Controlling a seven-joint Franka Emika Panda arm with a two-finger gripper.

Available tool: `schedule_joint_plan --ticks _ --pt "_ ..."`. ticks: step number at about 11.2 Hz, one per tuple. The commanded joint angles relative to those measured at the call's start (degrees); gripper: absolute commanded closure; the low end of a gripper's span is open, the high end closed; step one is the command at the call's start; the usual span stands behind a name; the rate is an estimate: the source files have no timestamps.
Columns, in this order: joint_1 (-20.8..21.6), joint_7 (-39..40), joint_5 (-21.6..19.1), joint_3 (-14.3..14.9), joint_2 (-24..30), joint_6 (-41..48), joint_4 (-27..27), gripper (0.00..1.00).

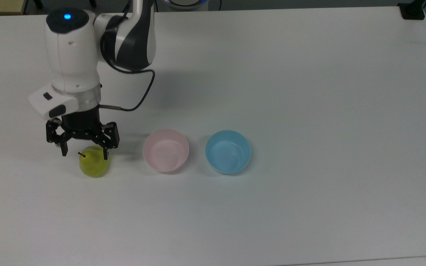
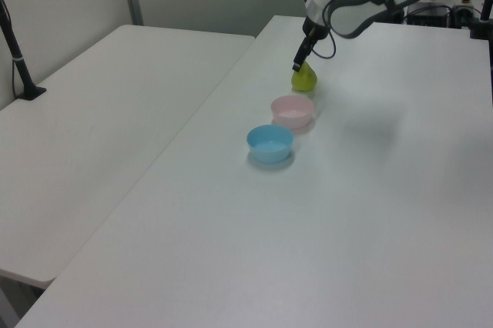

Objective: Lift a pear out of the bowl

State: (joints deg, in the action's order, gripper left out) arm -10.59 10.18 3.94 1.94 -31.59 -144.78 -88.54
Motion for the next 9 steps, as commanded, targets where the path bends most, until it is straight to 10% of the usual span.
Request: schedule_joint_plan --ticks 1,9 --pt "3.5 -4.9 0.5 -0.1 8.6 11.5 -2.2 0.0" --pt "13.5 -7.7 0.1 -0.2 22.6 42.8 -2.1 0.0"
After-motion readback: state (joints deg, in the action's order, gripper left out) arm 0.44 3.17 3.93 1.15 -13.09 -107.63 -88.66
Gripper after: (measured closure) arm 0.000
